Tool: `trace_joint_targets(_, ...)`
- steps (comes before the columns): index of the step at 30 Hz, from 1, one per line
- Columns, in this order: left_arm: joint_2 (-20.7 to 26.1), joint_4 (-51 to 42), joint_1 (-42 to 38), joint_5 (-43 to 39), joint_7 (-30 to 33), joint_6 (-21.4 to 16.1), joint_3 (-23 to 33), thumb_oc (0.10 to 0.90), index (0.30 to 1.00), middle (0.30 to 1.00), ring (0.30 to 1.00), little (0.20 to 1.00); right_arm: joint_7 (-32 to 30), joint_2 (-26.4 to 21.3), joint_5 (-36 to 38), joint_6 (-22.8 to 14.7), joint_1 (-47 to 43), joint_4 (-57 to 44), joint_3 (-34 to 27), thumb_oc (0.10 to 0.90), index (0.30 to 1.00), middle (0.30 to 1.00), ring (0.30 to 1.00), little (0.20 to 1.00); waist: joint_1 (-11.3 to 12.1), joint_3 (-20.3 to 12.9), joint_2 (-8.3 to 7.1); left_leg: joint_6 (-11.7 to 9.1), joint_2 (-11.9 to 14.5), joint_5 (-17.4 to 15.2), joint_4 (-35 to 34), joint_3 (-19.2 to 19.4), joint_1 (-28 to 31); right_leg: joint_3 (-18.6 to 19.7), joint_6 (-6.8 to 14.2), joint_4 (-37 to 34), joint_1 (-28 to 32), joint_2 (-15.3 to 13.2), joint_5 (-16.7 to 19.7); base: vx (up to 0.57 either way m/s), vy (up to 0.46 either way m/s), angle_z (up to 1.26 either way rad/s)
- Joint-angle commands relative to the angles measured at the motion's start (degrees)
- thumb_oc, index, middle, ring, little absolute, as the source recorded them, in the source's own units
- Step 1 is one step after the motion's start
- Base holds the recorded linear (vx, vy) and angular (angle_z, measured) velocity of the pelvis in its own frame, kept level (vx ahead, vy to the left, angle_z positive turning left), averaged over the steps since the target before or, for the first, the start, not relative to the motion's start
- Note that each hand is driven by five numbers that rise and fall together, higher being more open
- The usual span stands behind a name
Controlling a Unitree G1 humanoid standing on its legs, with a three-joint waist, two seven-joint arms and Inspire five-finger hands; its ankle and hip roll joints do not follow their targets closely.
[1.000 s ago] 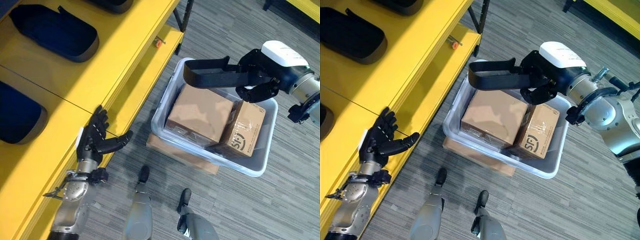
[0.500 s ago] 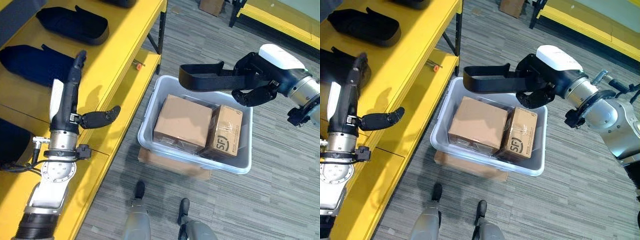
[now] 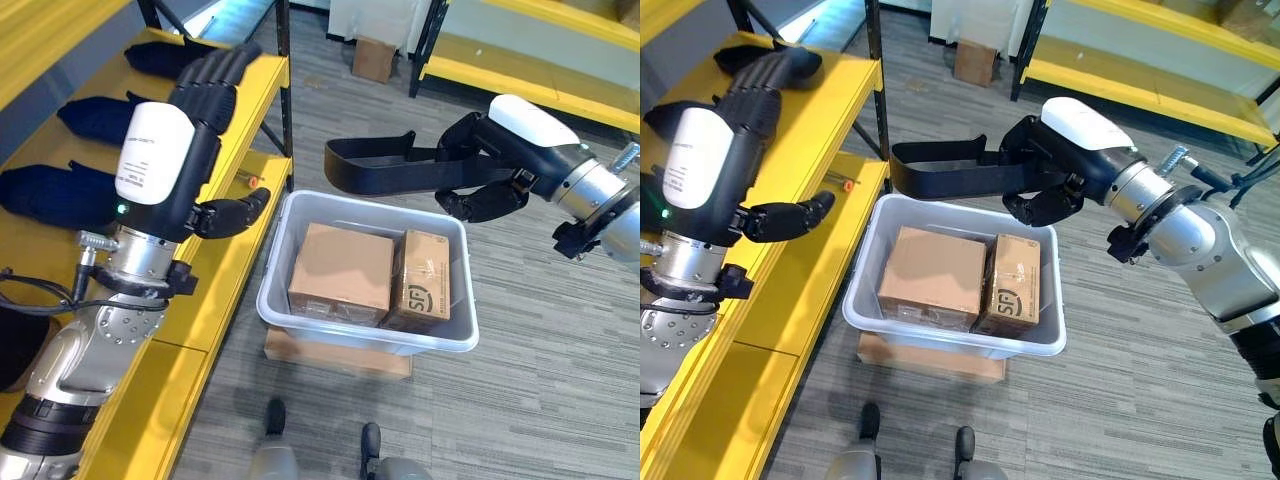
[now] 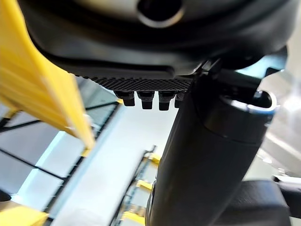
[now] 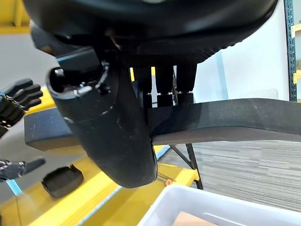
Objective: Move parts from the plastic box to the shelf.
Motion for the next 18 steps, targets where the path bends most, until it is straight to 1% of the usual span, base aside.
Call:
trace_joint_targets(1, 1.40, 1.16, -0.16, 2.43, 3.49, -2.96, -3.89, 0.900, 1.000, 1.000, 1.000, 1.000, -5.75, 3.17, 3.93, -3.26, -4.21, 1.70, 0.63, 0.400, 0.300, 0.300, 0.300, 0.300, -0.04, -14.59, -0.53, -4.56, 7.43, 0.50, -4.17, -0.22, 0.79, -2.03, 4.41, 0.85, 4.77, -2.37, -6.63, 0.02, 0.003, -0.12)
trace_joint_targets(3, 1.63, 1.45, -1.41, 3.22, 3.53, -2.96, -5.44, 0.900, 1.000, 1.000, 1.000, 1.000, -5.99, 3.94, 3.85, -3.47, -4.51, 1.72, 0.75, 0.400, 0.300, 0.300, 0.300, 0.300, -0.36, -14.87, -0.38, -4.54, 7.52, 0.33, -4.17, -0.06, 0.99, -1.74, 4.35, 0.78, 4.83, -2.45, -6.65, 0.02, 0.005, -0.11)
trace_joint_targets(5, 0.67, 1.54, -2.06, 3.19, 3.44, -2.85, -6.51, 0.900, 1.000, 1.000, 1.000, 1.000, -6.24, 4.41, 3.60, -3.56, -4.84, 1.66, 0.71, 0.400, 0.300, 0.300, 0.300, 0.300, -0.66, -14.99, -0.25, -4.53, 7.54, 0.23, -4.17, 0.11, 1.22, -1.61, 4.29, 0.79, 4.93, -2.49, -6.70, 0.00, 0.000, 0.00)
trace_joint_targets(9, -2.69, 1.86, -2.09, 3.34, 3.14, -2.73, -8.56, 0.900, 1.000, 1.000, 1.000, 1.000, -6.87, 5.47, 3.41, -4.04, -4.78, 1.30, -0.18, 0.400, 0.300, 0.300, 0.300, 0.300, -1.38, -15.05, -0.29, -4.47, 7.59, -0.01, -4.17, 0.61, 1.53, -1.20, 4.17, 0.79, 4.96, -2.48, -6.88, 0.00, 0.000, 0.00)
trace_joint_targets(18, -4.49, 2.88, -3.95, 3.47, 3.51, -2.06, -10.25, 0.900, 1.000, 1.000, 1.000, 1.000, -7.39, 6.71, 3.32, -4.13, -4.84, 0.60, -0.58, 0.400, 0.300, 0.300, 0.300, 0.300, -1.64, -14.83, -0.56, -4.39, 7.65, -0.15, -4.17, 0.79, 1.65, -0.89, 4.09, 0.90, 4.92, -2.47, -7.07, 0.00, 0.000, 0.00)
